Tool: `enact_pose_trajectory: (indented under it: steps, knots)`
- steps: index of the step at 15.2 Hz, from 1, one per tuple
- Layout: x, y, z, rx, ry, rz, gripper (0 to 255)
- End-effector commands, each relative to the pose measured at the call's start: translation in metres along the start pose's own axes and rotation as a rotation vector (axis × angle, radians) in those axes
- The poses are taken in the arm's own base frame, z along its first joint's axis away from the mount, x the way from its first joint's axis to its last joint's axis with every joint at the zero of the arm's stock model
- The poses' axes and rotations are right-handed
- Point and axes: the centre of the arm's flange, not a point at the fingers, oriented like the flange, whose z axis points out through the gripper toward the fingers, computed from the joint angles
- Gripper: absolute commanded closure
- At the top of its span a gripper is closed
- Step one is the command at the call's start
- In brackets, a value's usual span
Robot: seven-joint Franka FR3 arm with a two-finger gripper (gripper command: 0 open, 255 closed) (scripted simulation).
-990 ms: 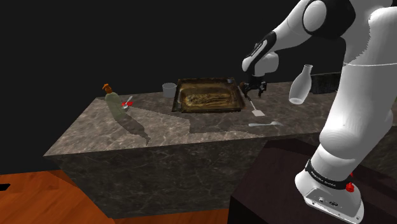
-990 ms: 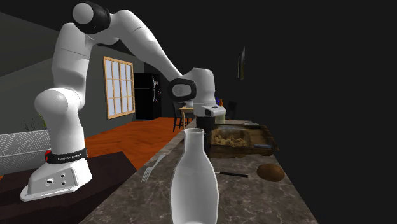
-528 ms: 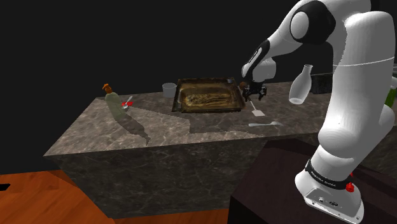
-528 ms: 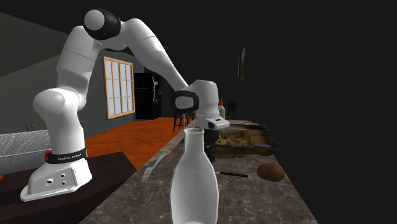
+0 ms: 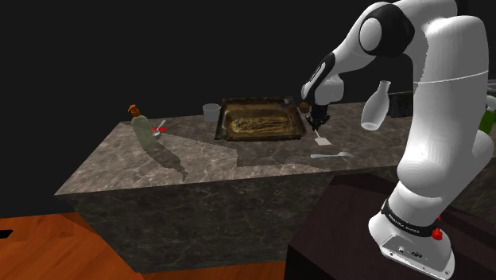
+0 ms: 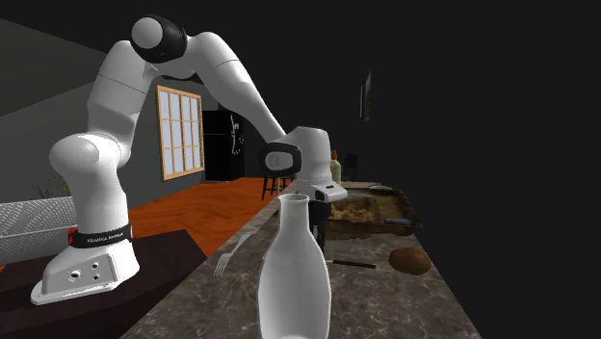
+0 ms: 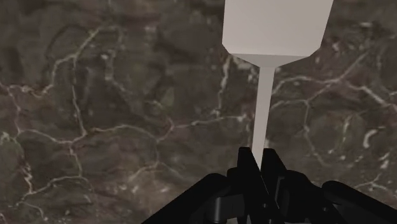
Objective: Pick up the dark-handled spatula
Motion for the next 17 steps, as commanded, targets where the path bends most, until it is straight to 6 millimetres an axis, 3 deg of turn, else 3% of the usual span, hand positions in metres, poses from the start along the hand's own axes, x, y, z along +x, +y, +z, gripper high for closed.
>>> enact_pose_trajectory:
  steps: [1,6,17]
  knots:
    - [0.0,0.0,0.0,0.0,0.0,0.0,255]
    - [0.0,0.0,0.0,0.0,0.0,0.0,255]
    - [0.004,0.0,-0.058,0.0,0.0,0.0,255]
